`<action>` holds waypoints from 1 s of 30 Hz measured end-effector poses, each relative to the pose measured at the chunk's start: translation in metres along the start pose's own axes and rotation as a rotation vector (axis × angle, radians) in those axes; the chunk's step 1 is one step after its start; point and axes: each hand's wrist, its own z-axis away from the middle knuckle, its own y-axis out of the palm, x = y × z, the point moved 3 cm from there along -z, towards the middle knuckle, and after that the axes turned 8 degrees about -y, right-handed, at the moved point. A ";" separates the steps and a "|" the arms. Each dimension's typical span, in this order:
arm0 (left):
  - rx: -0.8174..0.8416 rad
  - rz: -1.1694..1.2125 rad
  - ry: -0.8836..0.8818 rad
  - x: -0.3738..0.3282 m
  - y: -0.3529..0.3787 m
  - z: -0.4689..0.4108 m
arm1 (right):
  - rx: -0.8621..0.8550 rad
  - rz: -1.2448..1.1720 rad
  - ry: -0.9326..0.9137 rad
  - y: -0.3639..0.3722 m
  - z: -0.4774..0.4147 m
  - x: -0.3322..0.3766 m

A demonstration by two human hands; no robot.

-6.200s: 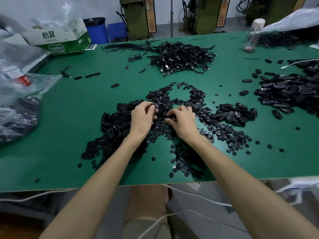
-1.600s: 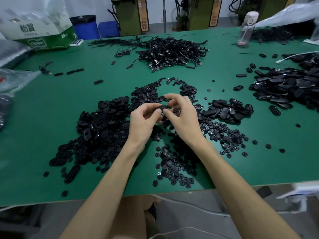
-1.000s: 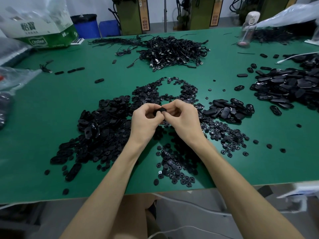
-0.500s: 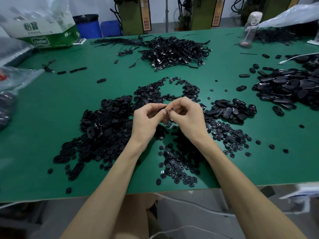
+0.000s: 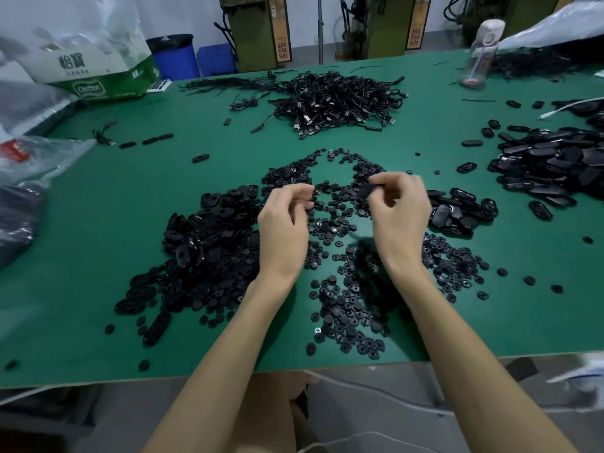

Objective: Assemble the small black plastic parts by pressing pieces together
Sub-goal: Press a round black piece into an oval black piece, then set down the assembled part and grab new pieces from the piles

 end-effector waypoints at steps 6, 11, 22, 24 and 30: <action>-0.020 -0.488 -0.065 -0.005 -0.024 -0.037 | -0.038 0.182 0.194 -0.003 -0.004 -0.020; 0.009 -0.945 -0.159 0.025 -0.070 -0.063 | 0.007 0.265 0.289 -0.004 -0.001 -0.025; -0.059 -0.994 -0.104 0.056 -0.084 -0.058 | 0.428 0.387 -0.022 0.022 0.010 -0.010; -0.096 -0.927 -0.082 0.050 -0.082 -0.056 | 0.521 0.395 -0.092 0.028 0.014 -0.007; 0.025 -0.391 -0.075 0.015 -0.052 -0.039 | 0.634 0.386 -0.167 0.036 0.019 -0.008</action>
